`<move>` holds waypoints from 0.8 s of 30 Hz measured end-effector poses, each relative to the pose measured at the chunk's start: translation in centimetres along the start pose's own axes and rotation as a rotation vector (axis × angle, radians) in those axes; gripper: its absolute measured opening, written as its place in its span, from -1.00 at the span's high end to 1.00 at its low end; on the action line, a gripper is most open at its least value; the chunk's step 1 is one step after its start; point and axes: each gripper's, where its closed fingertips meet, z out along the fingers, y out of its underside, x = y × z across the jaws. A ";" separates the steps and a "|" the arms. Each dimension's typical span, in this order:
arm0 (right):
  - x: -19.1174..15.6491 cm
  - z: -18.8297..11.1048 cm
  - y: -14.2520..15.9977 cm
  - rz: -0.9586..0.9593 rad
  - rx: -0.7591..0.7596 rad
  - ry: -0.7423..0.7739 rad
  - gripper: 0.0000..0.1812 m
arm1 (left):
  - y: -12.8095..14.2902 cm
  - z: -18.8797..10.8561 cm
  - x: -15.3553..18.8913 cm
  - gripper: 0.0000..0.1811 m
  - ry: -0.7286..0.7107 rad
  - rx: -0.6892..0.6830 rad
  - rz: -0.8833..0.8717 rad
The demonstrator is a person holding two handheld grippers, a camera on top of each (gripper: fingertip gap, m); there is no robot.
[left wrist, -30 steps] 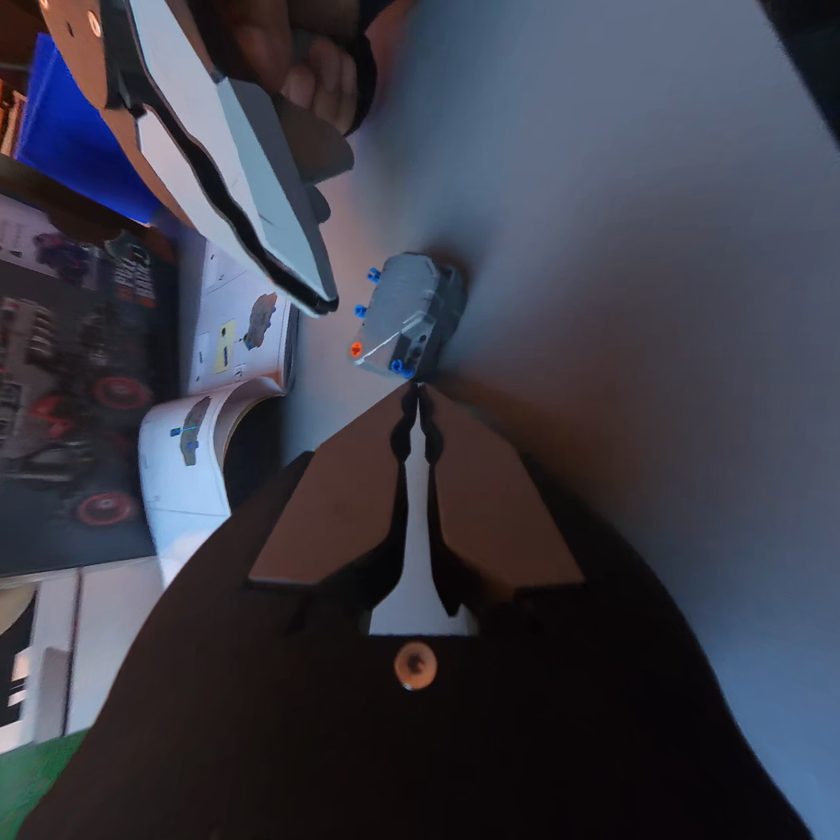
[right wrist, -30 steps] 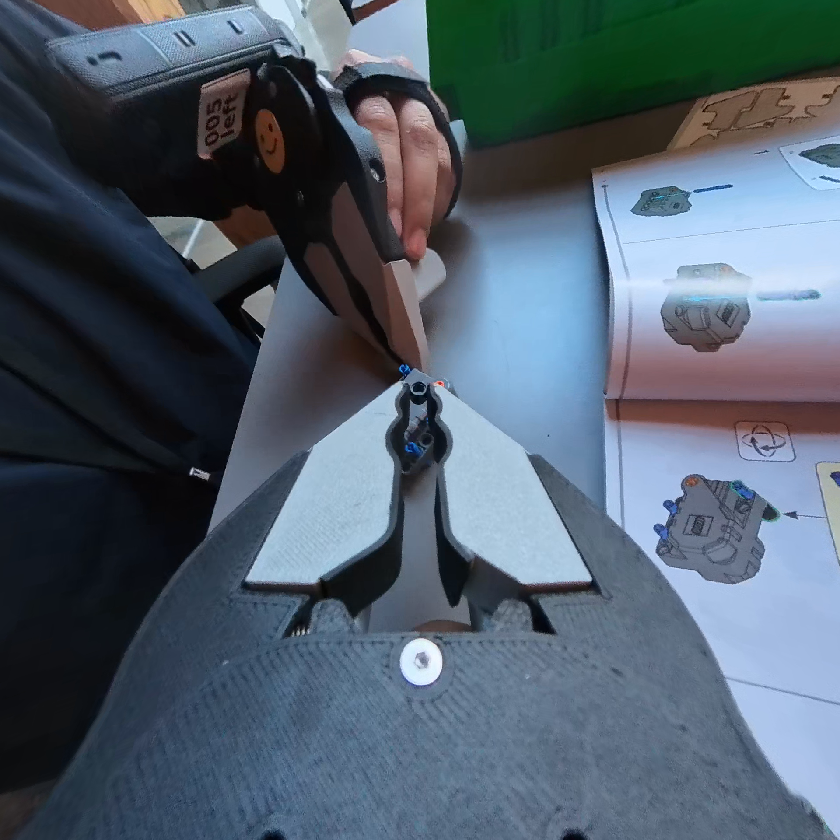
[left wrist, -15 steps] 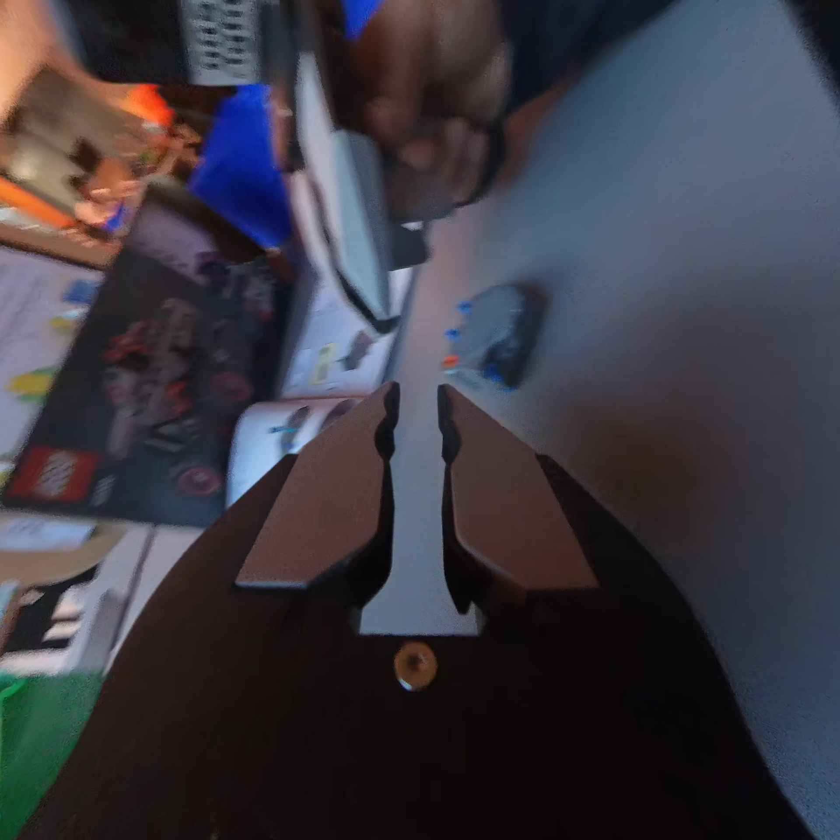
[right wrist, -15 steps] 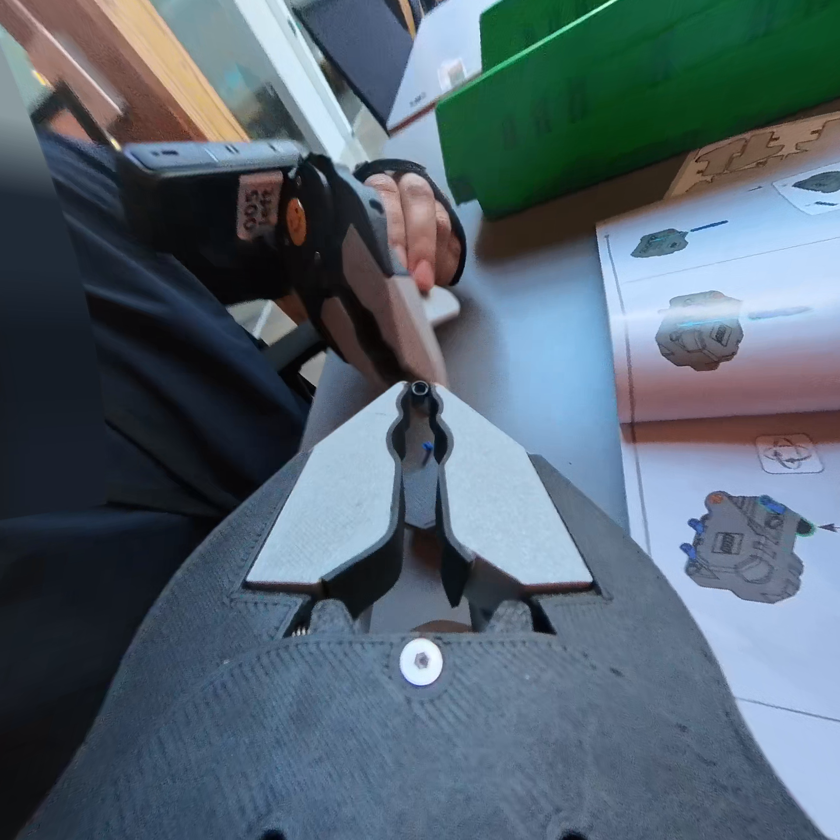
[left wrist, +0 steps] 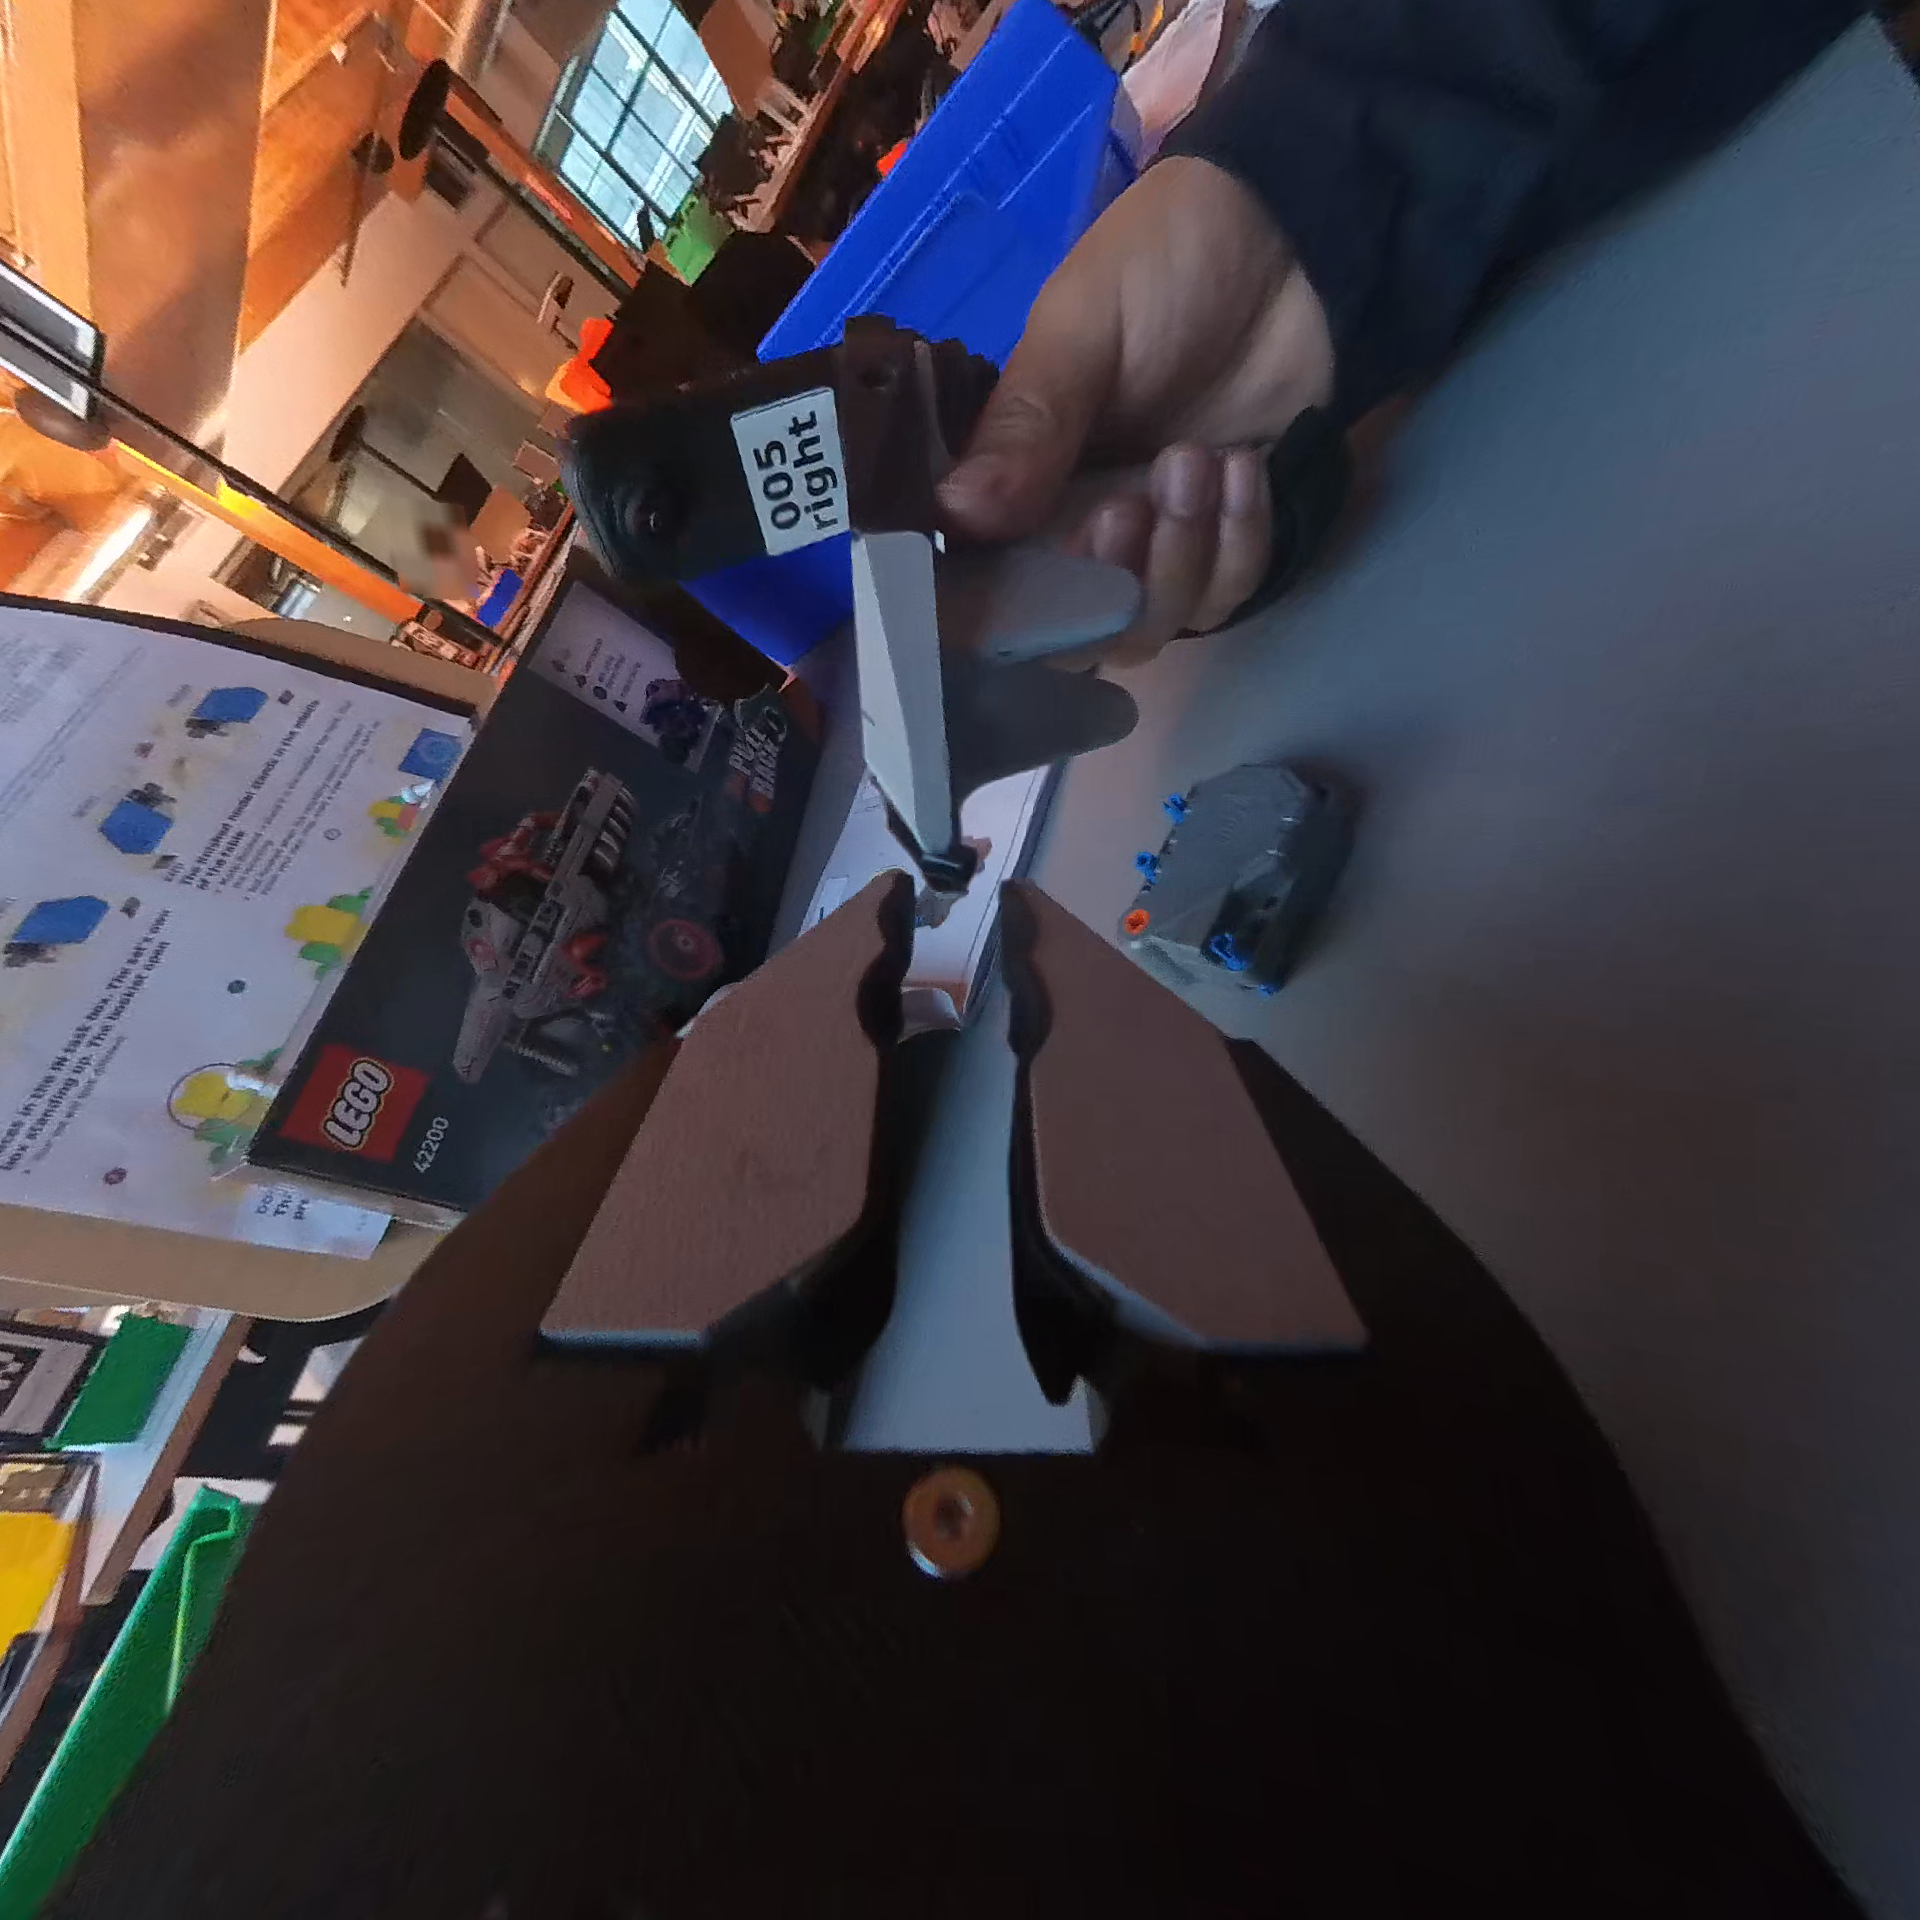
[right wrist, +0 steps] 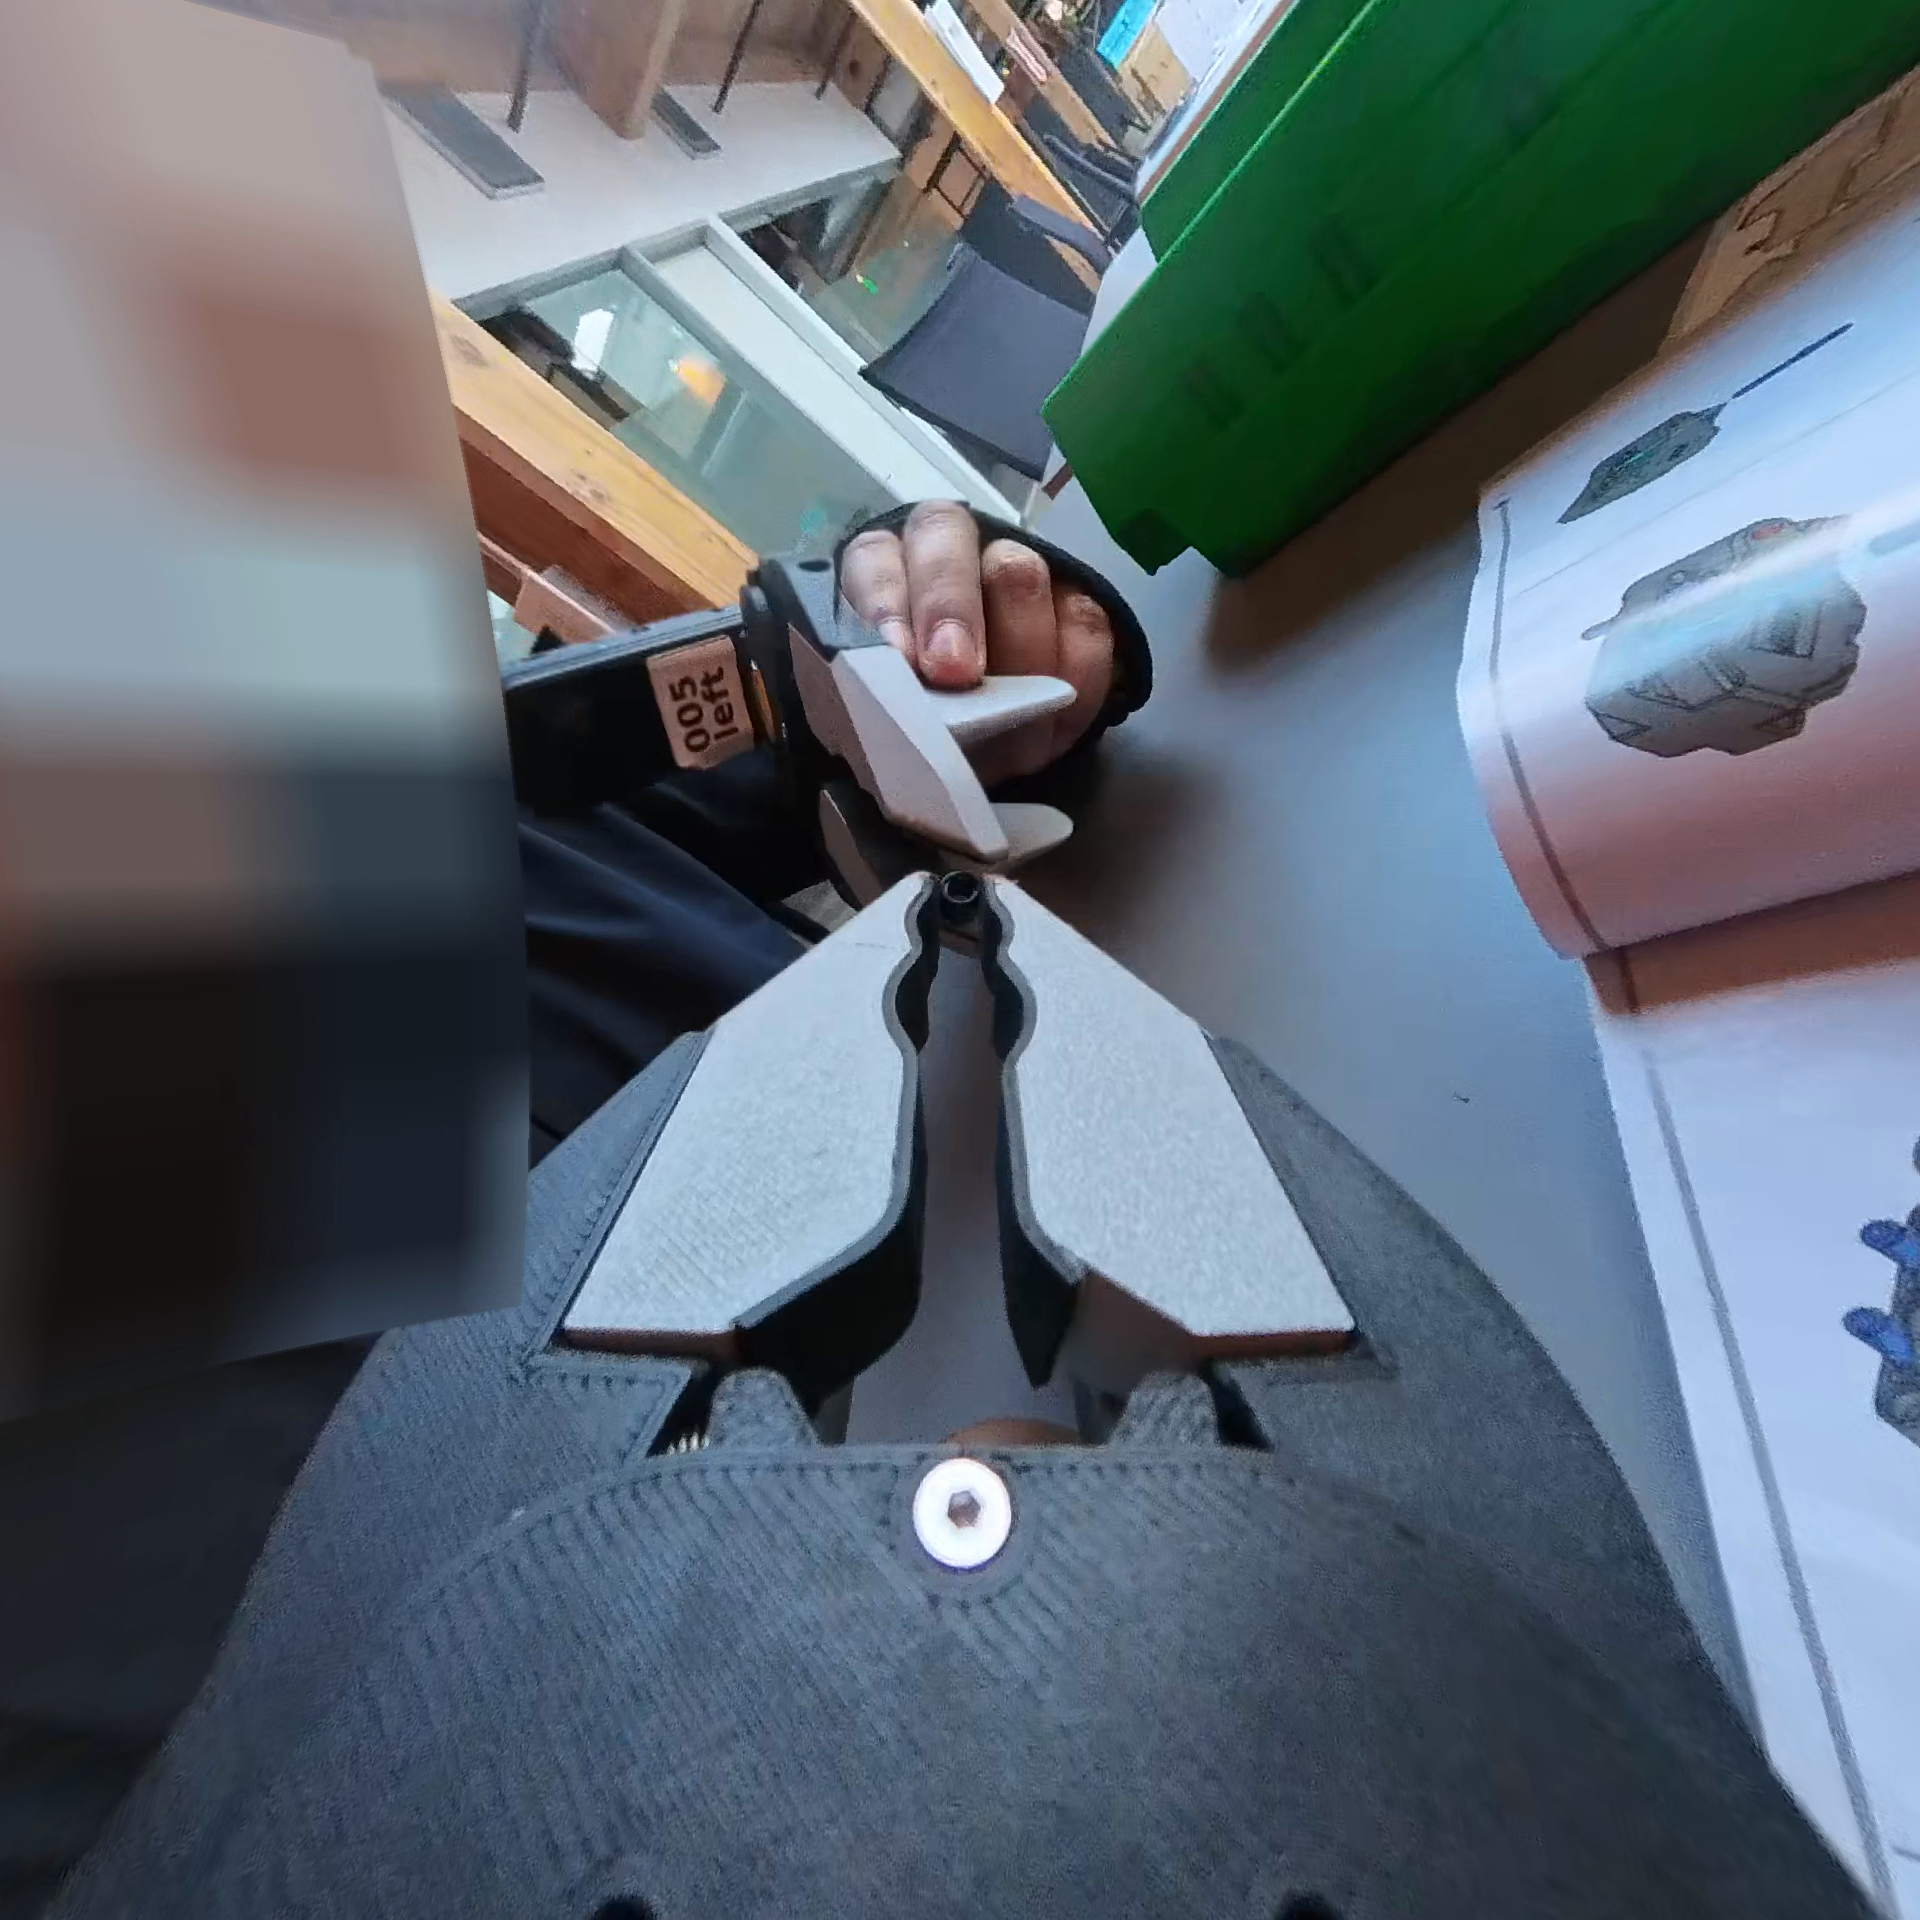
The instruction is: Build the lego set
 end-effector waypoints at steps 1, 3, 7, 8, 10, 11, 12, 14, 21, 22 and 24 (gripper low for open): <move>0.2 0.1 0.1 0.005 -0.006 0.005 0.97 | 0.0 0.0 0.0 0.88 0.001 0.002 0.001; 0.2 0.2 0.3 0.007 -0.013 0.003 0.97 | 0.0 0.0 0.1 0.93 0.010 0.003 -0.006; 0.4 0.3 0.5 -0.010 -0.028 0.024 0.98 | 0.1 0.0 0.3 0.93 0.015 0.003 0.006; 0.4 0.3 0.5 -0.014 -0.030 0.028 0.98 | 0.0 0.0 0.3 0.93 0.015 0.005 0.009; 0.4 0.4 0.5 -0.011 -0.031 0.024 0.98 | 0.0 0.0 0.3 0.93 0.013 0.008 0.012; 0.4 0.4 0.5 -0.011 -0.029 0.024 0.98 | 0.0 0.0 0.3 0.93 0.009 0.005 0.014; 0.4 0.4 0.5 -0.015 -0.027 0.028 0.98 | 0.0 0.0 0.2 0.93 0.004 0.001 0.020; 0.5 0.4 0.5 -0.032 -0.032 0.043 0.96 | 0.1 0.0 0.3 0.93 -0.003 -0.004 0.036; 1.4 -0.2 0.7 -0.140 -0.080 0.160 0.96 | 0.7 0.2 0.5 0.93 0.000 -0.037 0.068; 1.4 -0.4 0.7 -0.147 -0.078 0.165 0.95 | 0.6 0.1 0.4 0.93 -0.004 -0.033 0.073; 1.3 -0.5 0.5 -0.152 -0.072 0.163 0.96 | 0.5 0.1 0.4 0.93 -0.015 -0.031 0.097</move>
